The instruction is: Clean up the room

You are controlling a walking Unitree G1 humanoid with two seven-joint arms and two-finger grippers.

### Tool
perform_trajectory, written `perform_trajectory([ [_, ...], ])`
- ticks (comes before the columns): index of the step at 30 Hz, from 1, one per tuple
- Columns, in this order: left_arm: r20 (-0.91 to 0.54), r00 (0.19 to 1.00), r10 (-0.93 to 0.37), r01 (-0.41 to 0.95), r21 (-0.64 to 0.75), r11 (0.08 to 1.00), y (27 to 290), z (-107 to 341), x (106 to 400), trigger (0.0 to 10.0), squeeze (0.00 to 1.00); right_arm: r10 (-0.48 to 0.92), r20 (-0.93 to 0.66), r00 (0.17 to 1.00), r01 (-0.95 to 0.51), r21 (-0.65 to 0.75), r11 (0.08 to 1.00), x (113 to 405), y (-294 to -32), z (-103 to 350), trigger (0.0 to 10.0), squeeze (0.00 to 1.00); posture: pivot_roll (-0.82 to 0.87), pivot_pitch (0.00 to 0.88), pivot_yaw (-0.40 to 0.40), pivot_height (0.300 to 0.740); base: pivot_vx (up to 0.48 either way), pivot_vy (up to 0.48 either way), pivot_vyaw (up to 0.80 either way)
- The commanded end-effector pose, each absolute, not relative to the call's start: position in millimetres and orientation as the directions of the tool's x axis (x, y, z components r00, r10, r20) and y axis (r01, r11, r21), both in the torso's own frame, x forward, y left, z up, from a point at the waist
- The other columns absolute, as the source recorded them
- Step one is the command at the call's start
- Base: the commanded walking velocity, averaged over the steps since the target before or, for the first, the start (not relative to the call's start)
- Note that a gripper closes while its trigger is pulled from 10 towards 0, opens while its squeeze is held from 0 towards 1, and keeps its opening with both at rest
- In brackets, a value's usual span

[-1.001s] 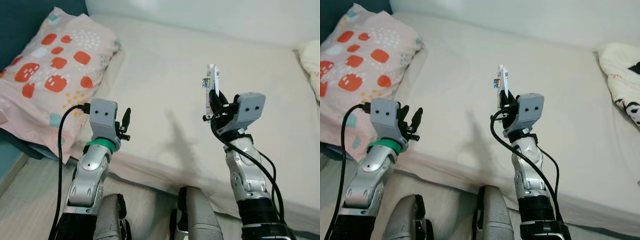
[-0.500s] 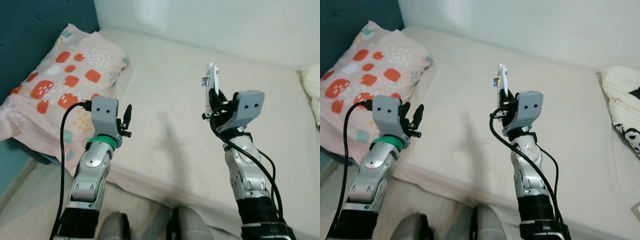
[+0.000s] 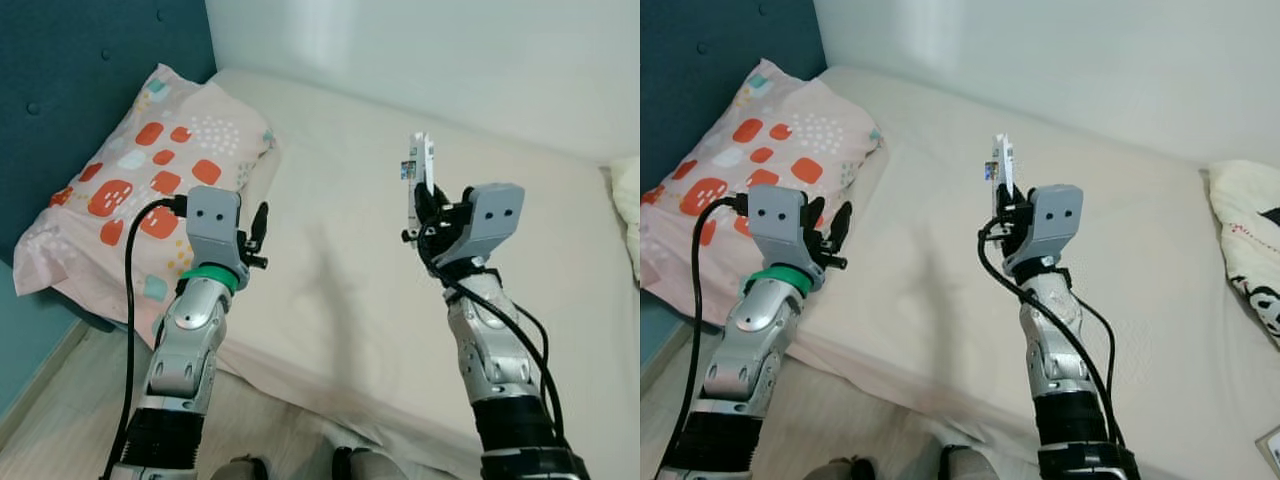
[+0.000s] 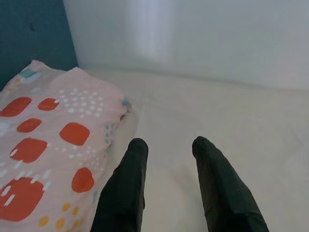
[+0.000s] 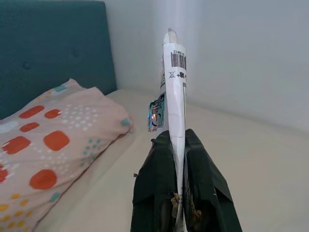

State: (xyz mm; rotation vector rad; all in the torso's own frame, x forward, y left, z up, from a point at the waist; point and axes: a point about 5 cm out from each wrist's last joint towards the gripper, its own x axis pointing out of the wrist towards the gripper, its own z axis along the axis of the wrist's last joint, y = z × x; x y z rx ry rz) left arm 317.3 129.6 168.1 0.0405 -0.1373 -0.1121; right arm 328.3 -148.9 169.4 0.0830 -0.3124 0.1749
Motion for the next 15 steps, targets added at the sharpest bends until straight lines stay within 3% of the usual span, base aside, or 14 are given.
perform_trajectory([
  [1, 0.100, 0.988, -0.114, 0.110, 0.046, 0.993, 128.5, 158.0, 314.2, 10.0, 0.00, 0.156, 0.273, 0.949, -0.187, 0.089, 0.978, 326.6, -147.1, 159.3, 10.0, 0.00, -0.08, 0.040, -0.001, 0.740, 0.000, 0.000, 0.00],
  [4, 0.100, 0.988, -0.115, 0.111, 0.045, 0.993, 128.0, 157.8, 313.5, 10.0, 0.00, 0.162, 0.266, 0.950, -0.195, 0.102, 0.976, 326.3, -143.8, 158.3, 10.0, 0.00, -0.08, 0.041, -0.001, 0.740, 0.000, 0.000, 0.00],
  [15, 0.098, 0.988, -0.118, 0.115, 0.042, 0.993, 127.0, 157.0, 311.2, 10.0, 0.00, 0.179, 0.258, 0.949, -0.218, 0.130, 0.967, 326.2, -135.8, 157.8, 10.0, 0.00, -0.07, 0.047, 0.001, 0.740, -0.247, 0.000, 0.00],
])
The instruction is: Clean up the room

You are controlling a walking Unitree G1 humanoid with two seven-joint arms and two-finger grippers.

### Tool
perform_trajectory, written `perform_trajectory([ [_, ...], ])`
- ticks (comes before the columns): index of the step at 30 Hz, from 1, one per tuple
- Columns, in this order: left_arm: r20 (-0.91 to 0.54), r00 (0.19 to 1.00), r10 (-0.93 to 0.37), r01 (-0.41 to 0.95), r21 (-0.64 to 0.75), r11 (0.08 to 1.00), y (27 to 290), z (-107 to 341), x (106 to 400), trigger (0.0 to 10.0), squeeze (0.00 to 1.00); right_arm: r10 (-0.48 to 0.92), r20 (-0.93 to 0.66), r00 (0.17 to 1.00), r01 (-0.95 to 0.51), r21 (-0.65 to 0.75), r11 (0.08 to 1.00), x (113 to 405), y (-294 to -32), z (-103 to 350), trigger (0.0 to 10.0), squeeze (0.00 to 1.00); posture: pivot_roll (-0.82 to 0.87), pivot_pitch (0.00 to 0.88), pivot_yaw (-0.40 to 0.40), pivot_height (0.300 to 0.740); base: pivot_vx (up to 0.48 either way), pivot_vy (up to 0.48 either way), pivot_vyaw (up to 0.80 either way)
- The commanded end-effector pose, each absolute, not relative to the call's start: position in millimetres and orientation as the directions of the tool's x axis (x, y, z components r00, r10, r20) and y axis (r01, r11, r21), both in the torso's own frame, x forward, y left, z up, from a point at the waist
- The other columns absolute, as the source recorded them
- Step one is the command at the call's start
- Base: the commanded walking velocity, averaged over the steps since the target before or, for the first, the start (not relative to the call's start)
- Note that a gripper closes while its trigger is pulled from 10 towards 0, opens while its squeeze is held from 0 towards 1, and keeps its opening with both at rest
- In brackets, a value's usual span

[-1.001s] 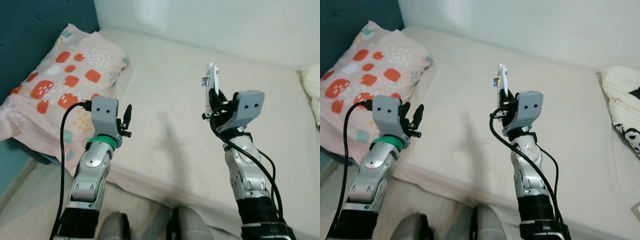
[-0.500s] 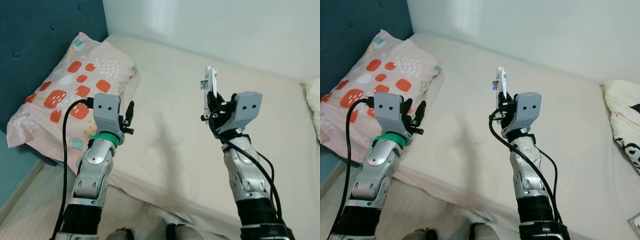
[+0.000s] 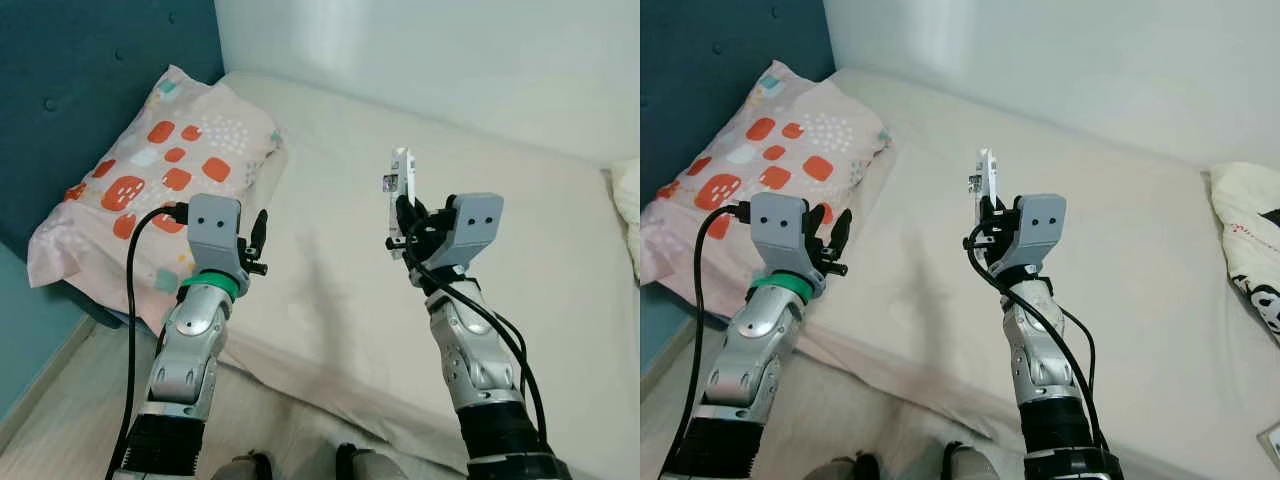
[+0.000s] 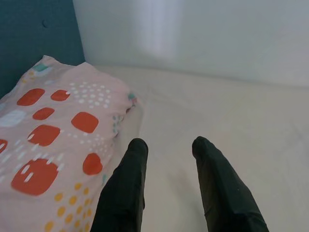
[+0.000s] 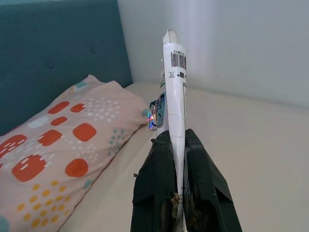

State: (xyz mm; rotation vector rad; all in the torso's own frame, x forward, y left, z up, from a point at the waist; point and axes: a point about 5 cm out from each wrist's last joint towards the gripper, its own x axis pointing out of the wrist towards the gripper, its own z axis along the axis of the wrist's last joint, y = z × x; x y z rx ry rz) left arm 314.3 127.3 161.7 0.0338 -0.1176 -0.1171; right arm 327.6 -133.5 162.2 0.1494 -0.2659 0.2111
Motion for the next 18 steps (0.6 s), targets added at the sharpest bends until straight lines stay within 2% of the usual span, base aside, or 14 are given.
perform_trajectory([
  [1, 0.098, 0.988, -0.118, 0.115, 0.042, 0.993, 126.9, 157.0, 311.1, 10.0, 0.00, 0.179, 0.257, 0.950, -0.218, 0.129, 0.967, 326.4, -136.0, 157.7, 10.0, 0.00, -0.07, 0.047, 0.001, 0.740, -0.251, 0.000, 0.00],
  [18, 0.094, 0.989, -0.114, 0.111, 0.040, 0.993, 127.2, 156.3, 310.4, 10.0, 0.00, 0.182, 0.241, 0.953, -0.214, 0.114, 0.970, 326.3, -136.6, 155.7, 10.0, 0.00, -0.08, 0.051, 0.002, 0.740, -0.284, 0.000, 0.00],
])
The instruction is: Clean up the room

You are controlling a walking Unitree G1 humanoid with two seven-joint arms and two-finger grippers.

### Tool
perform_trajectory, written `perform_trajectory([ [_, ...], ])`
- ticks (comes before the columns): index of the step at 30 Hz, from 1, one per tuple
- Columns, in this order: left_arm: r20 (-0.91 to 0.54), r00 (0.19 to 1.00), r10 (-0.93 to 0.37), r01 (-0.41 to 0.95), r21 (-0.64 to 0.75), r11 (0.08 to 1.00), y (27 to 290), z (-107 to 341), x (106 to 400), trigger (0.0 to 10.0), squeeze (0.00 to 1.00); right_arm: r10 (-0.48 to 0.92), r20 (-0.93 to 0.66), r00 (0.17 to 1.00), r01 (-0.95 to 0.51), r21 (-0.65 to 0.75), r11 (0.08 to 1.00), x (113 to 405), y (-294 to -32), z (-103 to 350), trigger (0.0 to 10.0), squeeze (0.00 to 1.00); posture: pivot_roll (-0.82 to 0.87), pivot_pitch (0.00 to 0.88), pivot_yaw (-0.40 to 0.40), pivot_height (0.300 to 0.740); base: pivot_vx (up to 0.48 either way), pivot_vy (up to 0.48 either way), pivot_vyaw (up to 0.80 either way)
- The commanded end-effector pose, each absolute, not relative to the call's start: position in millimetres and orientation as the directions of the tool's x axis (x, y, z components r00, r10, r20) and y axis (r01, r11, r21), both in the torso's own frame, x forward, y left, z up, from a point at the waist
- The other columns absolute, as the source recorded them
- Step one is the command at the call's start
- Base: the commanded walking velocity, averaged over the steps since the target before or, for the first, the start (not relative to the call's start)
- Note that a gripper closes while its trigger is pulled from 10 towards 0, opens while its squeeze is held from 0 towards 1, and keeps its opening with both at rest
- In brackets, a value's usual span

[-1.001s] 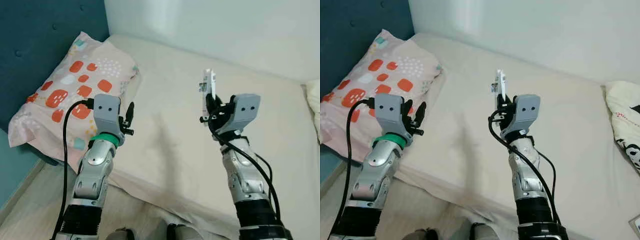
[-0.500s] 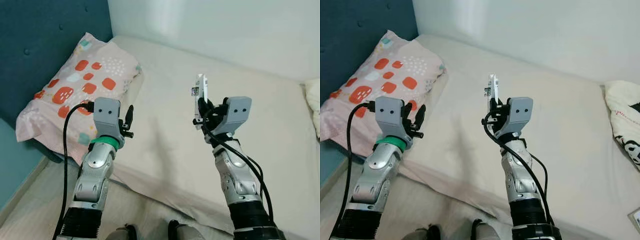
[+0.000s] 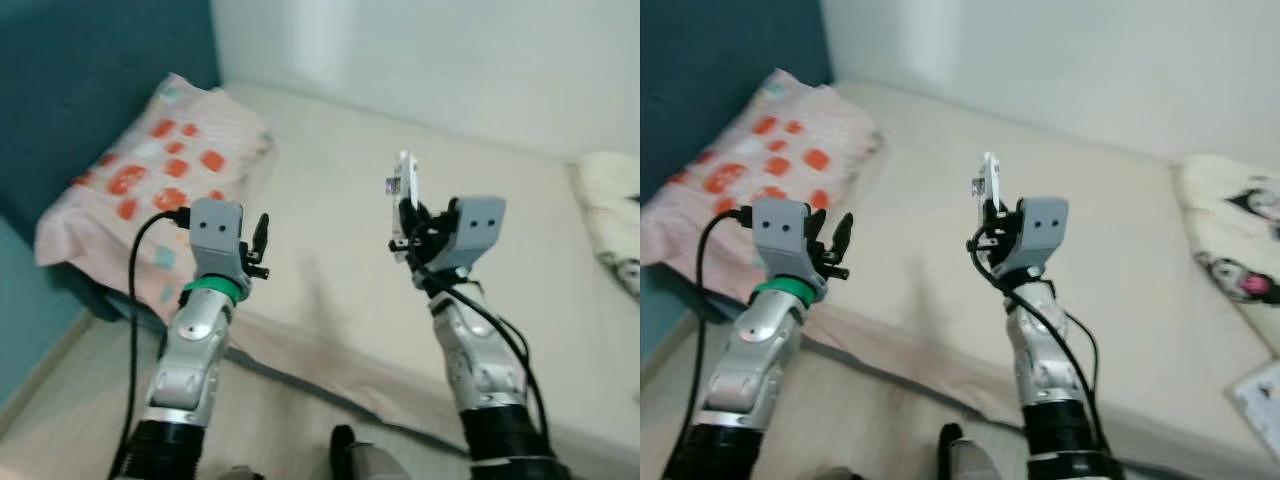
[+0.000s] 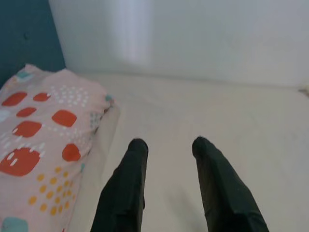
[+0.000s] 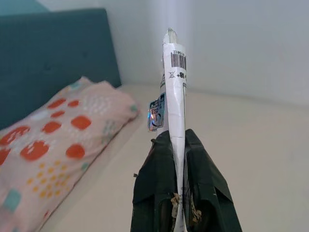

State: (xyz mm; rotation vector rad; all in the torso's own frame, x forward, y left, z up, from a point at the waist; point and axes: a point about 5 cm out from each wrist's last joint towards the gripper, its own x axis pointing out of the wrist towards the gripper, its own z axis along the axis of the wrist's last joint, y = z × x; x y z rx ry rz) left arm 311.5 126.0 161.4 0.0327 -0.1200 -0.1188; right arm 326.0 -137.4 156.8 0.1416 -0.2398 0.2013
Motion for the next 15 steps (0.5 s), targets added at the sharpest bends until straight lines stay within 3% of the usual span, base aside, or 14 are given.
perform_trajectory([
  [1, 0.094, 0.989, -0.113, 0.110, 0.040, 0.993, 127.3, 156.3, 310.4, 10.0, 0.00, 0.182, 0.240, 0.953, -0.214, 0.113, 0.970, 326.4, -136.4, 155.6, 10.0, 0.00, -0.08, 0.051, 0.002, 0.740, -0.292, 0.000, 0.00],
  [15, 0.092, 0.989, -0.114, 0.111, 0.039, 0.993, 127.1, 156.2, 310.4, 10.0, 0.00, 0.200, 0.235, 0.951, -0.222, 0.069, 0.973, 326.9, -134.0, 154.4, 10.0, 0.00, -0.07, 0.047, 0.002, 0.740, -0.292, 0.000, 0.00],
])
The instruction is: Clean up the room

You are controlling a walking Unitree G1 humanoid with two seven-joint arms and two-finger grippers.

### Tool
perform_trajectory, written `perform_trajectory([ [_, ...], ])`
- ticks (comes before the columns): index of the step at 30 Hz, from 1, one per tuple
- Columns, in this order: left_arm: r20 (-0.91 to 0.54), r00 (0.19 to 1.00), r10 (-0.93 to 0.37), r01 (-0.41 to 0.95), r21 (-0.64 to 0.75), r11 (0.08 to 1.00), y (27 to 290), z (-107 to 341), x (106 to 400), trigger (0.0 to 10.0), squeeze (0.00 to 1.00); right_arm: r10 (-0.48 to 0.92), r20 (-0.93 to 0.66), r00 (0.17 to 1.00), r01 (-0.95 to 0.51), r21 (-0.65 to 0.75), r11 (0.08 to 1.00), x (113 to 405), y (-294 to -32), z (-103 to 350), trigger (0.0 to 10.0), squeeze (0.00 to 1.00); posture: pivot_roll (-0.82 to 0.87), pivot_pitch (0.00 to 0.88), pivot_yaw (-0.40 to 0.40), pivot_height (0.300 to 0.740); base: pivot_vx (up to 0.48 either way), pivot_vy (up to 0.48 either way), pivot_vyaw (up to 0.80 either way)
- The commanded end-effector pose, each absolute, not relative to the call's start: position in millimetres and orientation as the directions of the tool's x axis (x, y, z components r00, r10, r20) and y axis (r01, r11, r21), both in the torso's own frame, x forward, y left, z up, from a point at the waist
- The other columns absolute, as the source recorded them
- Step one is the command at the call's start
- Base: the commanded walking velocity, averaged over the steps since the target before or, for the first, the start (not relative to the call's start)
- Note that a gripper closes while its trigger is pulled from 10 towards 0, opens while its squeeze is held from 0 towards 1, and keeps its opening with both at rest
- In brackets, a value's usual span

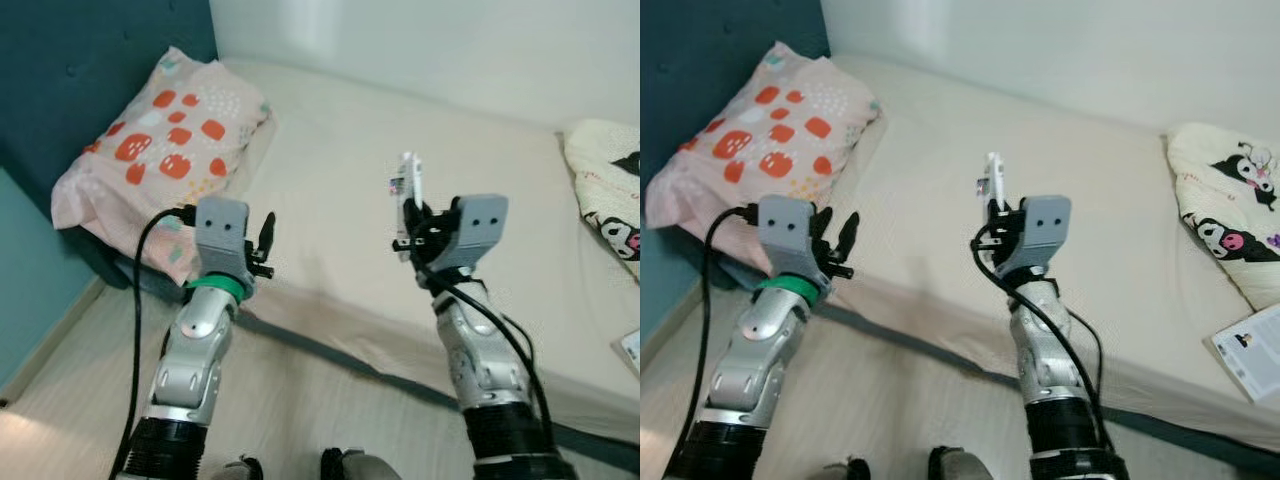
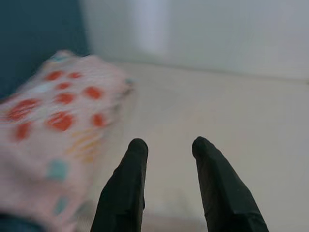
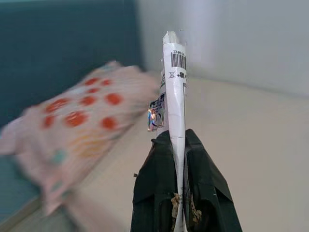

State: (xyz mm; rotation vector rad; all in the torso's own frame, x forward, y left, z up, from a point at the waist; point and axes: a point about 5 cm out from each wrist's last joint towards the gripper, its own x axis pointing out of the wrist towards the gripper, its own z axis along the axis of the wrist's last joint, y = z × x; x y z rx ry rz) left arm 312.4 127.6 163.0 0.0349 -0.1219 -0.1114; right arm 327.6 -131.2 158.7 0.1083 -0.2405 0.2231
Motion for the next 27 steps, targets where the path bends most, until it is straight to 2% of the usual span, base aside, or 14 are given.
perform_trajectory([
  [1, 0.093, 0.989, -0.114, 0.111, 0.039, 0.993, 127.0, 156.2, 310.5, 10.0, 0.00, 0.202, 0.236, 0.950, -0.224, 0.066, 0.972, 327.0, -133.6, 154.8, 10.0, 0.00, -0.07, 0.047, 0.002, 0.740, -0.292, 0.000, 0.00],
  [13, 0.093, 0.989, -0.114, 0.110, 0.043, 0.993, 127.8, 156.1, 310.2, 10.0, 0.00, 0.213, 0.240, 0.947, -0.234, 0.061, 0.970, 328.2, -130.7, 155.6, 10.0, 0.00, -0.06, 0.041, 0.001, 0.740, -0.292, 0.000, 0.51],
  [21, 0.072, 0.991, -0.117, 0.112, 0.069, 0.991, 127.6, 154.2, 310.6, 10.0, 0.00, 0.222, 0.246, 0.944, -0.241, 0.053, 0.969, 328.6, -129.7, 156.2, 10.0, 0.00, -0.06, 0.039, 0.002, 0.740, 0.000, 0.000, 0.79],
  [27, 0.000, 0.995, -0.099, 0.098, 0.131, 0.987, 125.0, 149.2, 310.8, 10.0, 0.00, 0.229, 0.249, 0.941, -0.250, 0.057, 0.967, 327.9, -128.5, 156.3, 10.0, 0.00, -0.07, 0.044, 0.004, 0.740, 0.000, 0.000, 0.79],
])
